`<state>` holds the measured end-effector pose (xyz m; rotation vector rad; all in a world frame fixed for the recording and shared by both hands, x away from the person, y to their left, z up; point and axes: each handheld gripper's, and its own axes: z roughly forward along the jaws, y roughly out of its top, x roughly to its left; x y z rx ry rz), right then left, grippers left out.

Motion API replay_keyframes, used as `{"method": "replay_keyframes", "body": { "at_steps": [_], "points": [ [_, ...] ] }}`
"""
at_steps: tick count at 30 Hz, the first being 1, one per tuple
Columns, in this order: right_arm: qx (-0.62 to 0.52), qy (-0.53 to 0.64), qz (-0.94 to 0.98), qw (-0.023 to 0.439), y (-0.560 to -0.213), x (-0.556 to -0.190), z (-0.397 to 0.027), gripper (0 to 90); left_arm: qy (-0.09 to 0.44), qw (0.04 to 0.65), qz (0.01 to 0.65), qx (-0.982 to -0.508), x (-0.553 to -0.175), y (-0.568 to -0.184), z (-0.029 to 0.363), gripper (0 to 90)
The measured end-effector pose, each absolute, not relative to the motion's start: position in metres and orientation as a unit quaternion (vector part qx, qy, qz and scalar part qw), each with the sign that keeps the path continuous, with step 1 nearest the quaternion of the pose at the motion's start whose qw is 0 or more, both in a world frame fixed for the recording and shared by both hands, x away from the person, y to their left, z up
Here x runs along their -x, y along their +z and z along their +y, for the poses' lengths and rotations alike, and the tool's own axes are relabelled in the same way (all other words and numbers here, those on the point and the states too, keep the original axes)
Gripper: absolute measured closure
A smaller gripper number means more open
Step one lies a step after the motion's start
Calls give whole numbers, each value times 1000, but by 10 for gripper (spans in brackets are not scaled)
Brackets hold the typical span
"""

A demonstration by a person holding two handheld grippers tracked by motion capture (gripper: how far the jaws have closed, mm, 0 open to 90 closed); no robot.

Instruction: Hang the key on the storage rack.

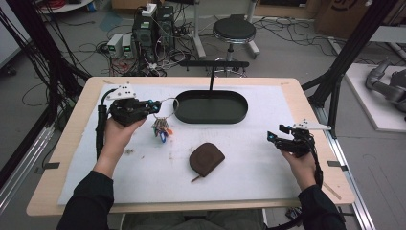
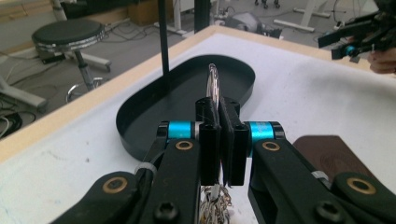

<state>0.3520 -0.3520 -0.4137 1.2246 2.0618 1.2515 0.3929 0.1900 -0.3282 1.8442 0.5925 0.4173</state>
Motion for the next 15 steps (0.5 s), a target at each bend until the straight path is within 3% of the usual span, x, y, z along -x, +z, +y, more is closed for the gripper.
{"method": "replay_keyframes", "body": {
  "at_steps": [15],
  "points": [
    [-444, 452, 744, 213, -414, -352, -352, 345, 177, 564, 226, -774, -407, -304, 170, 866]
  ]
}}
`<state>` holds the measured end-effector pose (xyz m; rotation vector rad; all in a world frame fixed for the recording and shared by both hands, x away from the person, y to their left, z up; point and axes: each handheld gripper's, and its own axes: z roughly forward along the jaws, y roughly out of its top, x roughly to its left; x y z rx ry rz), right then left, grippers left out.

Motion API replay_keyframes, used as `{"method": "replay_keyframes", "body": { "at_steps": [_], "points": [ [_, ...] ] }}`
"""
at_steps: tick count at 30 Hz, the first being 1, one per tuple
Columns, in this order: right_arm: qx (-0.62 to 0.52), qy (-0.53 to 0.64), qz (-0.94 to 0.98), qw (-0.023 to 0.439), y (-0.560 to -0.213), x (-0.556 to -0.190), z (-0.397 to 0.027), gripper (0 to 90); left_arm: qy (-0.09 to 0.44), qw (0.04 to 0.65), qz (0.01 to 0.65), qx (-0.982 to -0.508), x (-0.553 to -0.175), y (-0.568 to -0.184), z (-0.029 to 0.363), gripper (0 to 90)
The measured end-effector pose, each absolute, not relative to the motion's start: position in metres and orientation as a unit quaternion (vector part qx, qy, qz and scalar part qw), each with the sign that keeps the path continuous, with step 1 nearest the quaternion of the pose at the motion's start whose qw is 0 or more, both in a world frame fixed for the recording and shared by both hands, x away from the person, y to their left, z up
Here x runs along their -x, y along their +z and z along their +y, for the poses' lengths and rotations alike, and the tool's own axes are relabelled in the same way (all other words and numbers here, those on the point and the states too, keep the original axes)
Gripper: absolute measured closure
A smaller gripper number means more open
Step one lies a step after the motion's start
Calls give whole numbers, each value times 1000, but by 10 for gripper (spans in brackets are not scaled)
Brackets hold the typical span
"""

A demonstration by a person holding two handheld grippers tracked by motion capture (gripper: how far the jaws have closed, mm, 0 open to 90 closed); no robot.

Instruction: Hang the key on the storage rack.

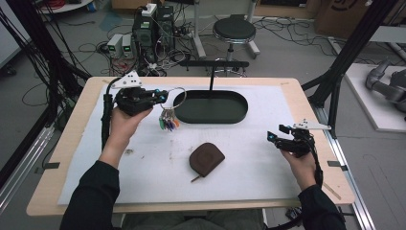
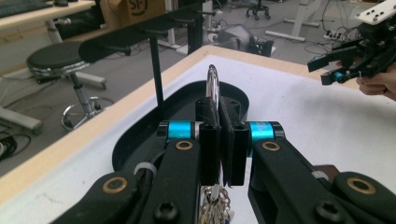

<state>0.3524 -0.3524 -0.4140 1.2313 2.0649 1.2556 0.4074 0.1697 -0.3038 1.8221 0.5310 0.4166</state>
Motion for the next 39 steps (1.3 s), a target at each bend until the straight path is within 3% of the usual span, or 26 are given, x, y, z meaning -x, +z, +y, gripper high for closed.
{"method": "replay_keyframes", "body": {
  "at_steps": [20, 39],
  "points": [
    [-438, 454, 746, 215, -414, -353, -352, 346, 178, 564, 218, -777, -439, -283, 145, 866],
    [-437, 456, 746, 213, -414, -354, -352, 347, 199, 541, 251, -778, -477, -289, 135, 866]
  ]
}}
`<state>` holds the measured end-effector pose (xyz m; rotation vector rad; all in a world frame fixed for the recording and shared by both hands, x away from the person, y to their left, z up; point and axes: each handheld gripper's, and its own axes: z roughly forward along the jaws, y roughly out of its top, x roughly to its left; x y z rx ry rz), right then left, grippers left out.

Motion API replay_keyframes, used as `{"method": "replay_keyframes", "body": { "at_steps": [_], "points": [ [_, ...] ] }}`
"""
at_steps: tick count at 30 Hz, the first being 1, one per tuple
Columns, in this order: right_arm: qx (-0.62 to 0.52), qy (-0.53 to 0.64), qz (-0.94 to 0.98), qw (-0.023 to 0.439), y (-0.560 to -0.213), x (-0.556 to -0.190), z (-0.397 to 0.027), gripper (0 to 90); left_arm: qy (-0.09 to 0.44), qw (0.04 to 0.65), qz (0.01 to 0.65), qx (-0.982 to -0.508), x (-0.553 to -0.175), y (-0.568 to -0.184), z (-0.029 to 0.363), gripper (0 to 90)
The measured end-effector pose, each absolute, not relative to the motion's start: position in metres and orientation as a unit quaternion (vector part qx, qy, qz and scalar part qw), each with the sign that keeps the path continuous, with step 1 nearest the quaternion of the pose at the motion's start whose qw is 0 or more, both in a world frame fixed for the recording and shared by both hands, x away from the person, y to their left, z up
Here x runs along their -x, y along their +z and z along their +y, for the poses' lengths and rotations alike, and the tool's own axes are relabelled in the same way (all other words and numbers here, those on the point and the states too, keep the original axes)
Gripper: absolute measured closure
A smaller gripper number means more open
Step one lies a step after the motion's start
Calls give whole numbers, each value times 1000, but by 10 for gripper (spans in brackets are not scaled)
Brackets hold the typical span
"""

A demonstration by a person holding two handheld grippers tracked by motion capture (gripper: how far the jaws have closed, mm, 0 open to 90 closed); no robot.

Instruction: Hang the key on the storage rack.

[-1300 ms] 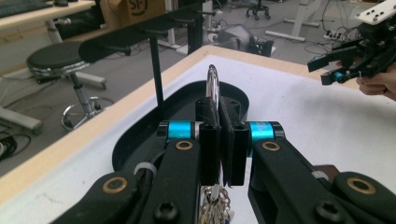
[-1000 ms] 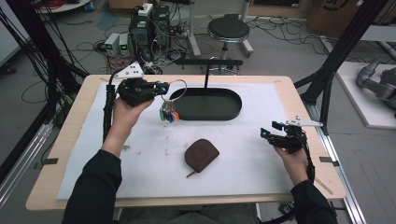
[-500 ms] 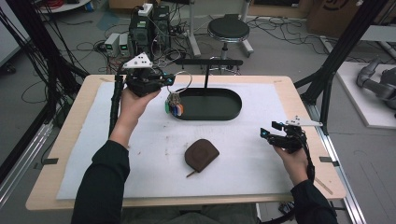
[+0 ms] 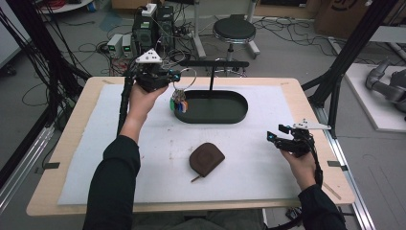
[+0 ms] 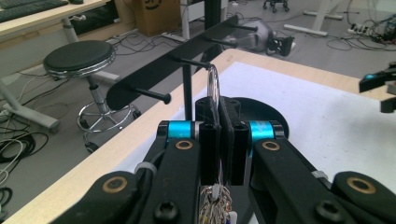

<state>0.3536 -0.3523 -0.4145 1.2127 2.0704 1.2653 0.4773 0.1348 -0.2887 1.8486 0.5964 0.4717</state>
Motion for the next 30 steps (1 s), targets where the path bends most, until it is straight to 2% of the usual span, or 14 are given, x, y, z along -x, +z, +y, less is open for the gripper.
{"method": "replay_keyframes", "body": {
  "at_steps": [30],
  "points": [
    [-436, 458, 745, 212, -415, -354, -353, 347, 198, 517, 305, -774, -507, -307, 134, 865]
  ]
}}
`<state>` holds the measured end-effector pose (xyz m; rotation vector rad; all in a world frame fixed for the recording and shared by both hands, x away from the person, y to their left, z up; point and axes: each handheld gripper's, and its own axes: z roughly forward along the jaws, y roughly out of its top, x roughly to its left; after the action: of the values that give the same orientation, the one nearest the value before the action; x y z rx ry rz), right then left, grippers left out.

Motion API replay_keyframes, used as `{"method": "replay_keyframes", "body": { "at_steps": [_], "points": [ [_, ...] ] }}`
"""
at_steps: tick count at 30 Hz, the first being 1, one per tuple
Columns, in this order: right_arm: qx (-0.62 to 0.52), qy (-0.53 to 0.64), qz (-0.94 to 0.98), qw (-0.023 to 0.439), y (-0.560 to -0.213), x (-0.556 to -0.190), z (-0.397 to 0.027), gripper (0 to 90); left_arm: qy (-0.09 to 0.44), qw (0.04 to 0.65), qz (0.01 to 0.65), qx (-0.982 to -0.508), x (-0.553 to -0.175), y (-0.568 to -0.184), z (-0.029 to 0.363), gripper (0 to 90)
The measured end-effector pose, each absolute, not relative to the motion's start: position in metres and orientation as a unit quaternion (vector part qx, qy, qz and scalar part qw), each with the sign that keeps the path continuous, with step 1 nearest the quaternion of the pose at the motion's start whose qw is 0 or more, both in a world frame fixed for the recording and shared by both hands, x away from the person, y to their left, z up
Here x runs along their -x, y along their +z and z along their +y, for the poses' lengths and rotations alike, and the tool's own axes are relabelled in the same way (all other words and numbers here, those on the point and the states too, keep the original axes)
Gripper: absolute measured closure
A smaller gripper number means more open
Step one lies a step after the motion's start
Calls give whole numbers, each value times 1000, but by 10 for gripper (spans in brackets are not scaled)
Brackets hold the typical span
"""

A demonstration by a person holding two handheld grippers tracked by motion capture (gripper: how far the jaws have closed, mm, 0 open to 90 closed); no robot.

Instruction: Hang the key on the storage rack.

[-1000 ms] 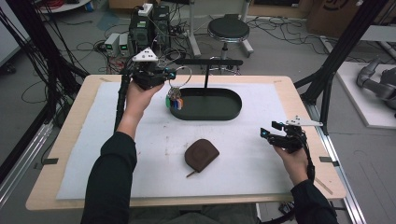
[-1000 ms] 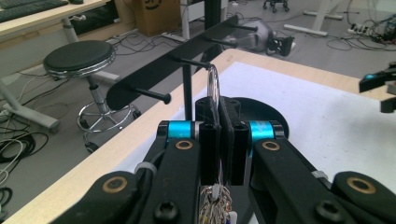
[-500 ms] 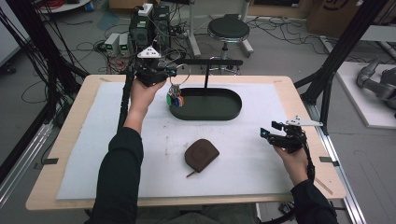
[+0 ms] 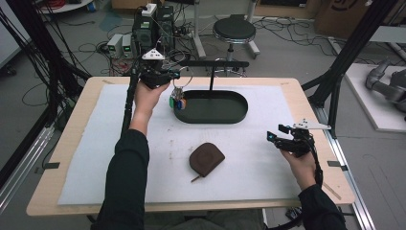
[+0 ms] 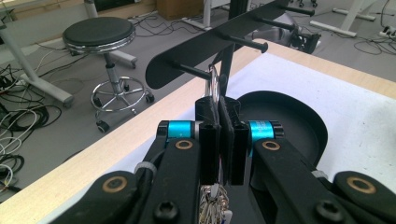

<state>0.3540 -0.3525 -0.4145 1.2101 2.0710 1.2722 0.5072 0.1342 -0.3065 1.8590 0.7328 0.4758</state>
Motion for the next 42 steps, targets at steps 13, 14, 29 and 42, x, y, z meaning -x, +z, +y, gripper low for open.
{"method": "replay_keyframes", "body": {
  "at_steps": [13, 14, 29, 42],
  "points": [
    [-437, 458, 745, 212, -414, -354, -353, 347, 202, 515, 314, -772, -509, -311, 133, 862],
    [-437, 458, 745, 211, -414, -354, -353, 347, 206, 512, 315, -772, -509, -311, 133, 862],
    [-436, 456, 746, 211, -414, -354, -352, 347, 243, 495, 336, -763, -502, -312, 134, 729],
    [-440, 453, 745, 213, -414, -353, -351, 347, 277, 506, 331, -747, -448, -310, 139, 448]
  ]
}}
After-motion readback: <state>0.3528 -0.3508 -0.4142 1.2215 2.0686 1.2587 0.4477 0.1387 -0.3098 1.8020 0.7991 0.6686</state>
